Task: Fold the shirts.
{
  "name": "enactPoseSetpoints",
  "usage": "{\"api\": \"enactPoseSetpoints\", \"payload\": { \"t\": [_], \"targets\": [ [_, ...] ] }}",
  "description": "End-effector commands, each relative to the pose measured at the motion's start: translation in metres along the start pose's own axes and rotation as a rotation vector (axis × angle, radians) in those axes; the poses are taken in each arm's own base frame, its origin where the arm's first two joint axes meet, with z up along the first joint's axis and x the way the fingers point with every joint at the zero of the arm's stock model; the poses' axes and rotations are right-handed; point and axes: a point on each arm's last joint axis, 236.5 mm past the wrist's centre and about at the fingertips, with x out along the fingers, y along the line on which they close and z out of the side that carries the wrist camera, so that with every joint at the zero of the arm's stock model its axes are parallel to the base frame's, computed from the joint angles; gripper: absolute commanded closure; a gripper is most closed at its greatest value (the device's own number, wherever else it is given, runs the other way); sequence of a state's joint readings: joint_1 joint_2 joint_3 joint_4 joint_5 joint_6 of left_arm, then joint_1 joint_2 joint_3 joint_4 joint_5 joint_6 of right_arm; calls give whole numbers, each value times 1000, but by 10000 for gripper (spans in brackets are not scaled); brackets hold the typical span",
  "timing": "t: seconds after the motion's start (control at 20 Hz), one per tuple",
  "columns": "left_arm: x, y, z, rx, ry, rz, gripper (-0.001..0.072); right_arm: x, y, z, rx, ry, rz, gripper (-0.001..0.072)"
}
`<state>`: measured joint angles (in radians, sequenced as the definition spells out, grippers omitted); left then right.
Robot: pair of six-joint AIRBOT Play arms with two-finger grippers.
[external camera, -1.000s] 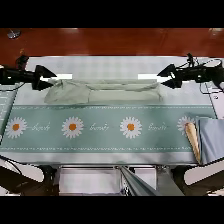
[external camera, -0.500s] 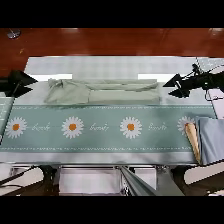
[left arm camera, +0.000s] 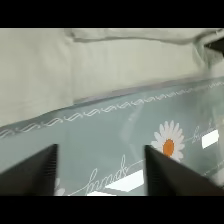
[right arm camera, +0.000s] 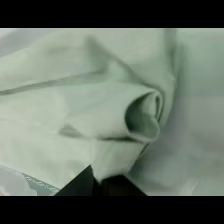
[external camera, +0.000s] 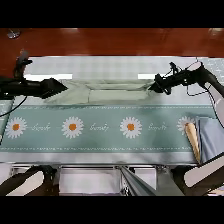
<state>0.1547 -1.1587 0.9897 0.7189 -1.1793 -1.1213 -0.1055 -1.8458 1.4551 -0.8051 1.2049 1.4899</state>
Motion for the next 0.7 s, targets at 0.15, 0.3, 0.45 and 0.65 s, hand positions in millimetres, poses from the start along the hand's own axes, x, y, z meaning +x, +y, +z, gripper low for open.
{"api": "enactPoseSetpoints", "payload": {
  "t": [0.15,0.3,0.45,0.65],
  "targets": [
    [20,-41,28,156,-3,-41,680,-71,23,-13,-191,-75,-155,687],
    [43,-68,17,364,45,33,682,-118,48,-46,-268,-145,-159,687],
    [75,-99,18,439,-6,104,682,-157,61,-99,-324,-206,-174,687],
    [137,-143,0,387,-40,45,681,-198,58,-166,-325,-311,-226,687]
  ]
}}
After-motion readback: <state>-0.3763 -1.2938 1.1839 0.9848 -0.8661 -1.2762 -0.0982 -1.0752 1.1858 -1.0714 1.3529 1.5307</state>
